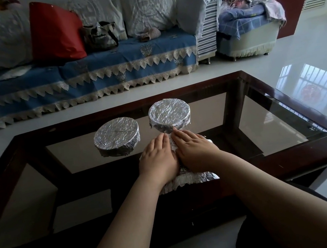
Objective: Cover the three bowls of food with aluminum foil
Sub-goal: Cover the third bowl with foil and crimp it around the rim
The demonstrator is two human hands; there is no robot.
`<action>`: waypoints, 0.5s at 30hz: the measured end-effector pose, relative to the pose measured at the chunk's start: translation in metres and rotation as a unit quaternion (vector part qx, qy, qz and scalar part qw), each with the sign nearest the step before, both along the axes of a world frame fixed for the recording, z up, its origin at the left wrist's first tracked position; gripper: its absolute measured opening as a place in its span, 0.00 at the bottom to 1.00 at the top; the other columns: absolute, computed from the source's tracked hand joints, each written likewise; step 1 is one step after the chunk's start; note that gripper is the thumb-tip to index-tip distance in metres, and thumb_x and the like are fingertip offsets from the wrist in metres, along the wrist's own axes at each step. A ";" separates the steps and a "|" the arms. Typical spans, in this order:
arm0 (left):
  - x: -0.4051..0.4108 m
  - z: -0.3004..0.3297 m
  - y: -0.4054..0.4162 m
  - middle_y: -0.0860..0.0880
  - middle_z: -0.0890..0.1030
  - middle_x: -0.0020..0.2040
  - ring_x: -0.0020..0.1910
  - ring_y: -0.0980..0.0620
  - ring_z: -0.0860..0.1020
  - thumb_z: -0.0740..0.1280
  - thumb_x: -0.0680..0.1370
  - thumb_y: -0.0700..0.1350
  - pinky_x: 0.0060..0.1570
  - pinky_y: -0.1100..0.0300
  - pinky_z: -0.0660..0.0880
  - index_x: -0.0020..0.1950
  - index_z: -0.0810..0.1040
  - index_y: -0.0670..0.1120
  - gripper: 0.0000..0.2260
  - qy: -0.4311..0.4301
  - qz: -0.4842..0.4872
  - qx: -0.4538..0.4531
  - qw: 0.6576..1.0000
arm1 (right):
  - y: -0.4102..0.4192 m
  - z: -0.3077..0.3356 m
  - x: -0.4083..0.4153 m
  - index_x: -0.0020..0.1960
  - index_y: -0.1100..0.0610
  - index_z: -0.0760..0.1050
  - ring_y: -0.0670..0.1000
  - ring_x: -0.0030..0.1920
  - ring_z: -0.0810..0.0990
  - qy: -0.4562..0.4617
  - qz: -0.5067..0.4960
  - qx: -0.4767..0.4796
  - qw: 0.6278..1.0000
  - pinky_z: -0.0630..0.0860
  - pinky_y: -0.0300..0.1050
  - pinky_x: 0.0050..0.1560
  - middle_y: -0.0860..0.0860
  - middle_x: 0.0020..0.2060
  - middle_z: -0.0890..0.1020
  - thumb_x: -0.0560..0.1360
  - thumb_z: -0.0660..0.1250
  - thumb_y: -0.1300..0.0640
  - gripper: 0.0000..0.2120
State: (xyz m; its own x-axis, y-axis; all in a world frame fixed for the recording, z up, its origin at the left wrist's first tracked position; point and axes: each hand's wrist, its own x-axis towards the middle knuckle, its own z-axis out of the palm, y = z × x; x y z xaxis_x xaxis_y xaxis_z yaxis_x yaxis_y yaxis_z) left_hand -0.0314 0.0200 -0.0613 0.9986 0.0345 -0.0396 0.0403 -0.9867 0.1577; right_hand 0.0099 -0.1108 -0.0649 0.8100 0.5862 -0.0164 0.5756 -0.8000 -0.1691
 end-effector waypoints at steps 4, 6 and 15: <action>-0.005 -0.001 0.000 0.50 0.45 0.79 0.77 0.49 0.45 0.47 0.82 0.52 0.74 0.53 0.44 0.79 0.44 0.46 0.27 0.001 -0.003 -0.005 1.000 | 0.000 -0.002 -0.005 0.78 0.58 0.47 0.52 0.78 0.47 -0.016 -0.001 0.006 1.000 0.47 0.47 0.76 0.54 0.78 0.48 0.82 0.46 0.50 0.27; -0.005 0.000 0.001 0.50 0.46 0.79 0.77 0.49 0.46 0.47 0.82 0.52 0.74 0.53 0.45 0.79 0.44 0.47 0.27 -0.003 -0.002 -0.010 1.000 | 0.000 -0.002 -0.005 0.78 0.58 0.47 0.52 0.78 0.47 -0.017 -0.003 0.010 1.000 0.47 0.47 0.76 0.53 0.78 0.49 0.82 0.46 0.50 0.27; -0.005 -0.003 0.001 0.48 0.57 0.77 0.72 0.43 0.59 0.55 0.80 0.51 0.69 0.51 0.57 0.78 0.54 0.50 0.26 -0.059 0.000 -0.021 0.998 | 0.002 -0.001 -0.004 0.74 0.51 0.63 0.46 0.75 0.58 0.028 -0.069 0.193 0.978 0.54 0.42 0.73 0.46 0.74 0.64 0.79 0.55 0.54 0.23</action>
State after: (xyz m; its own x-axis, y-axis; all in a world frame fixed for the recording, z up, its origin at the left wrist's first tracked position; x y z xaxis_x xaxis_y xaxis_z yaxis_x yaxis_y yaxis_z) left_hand -0.0364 0.0209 -0.0645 0.9964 0.0348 0.0768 0.0186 -0.9791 0.2023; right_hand 0.0061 -0.1092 -0.0657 0.8858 0.4432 0.1373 0.4480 -0.7401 -0.5016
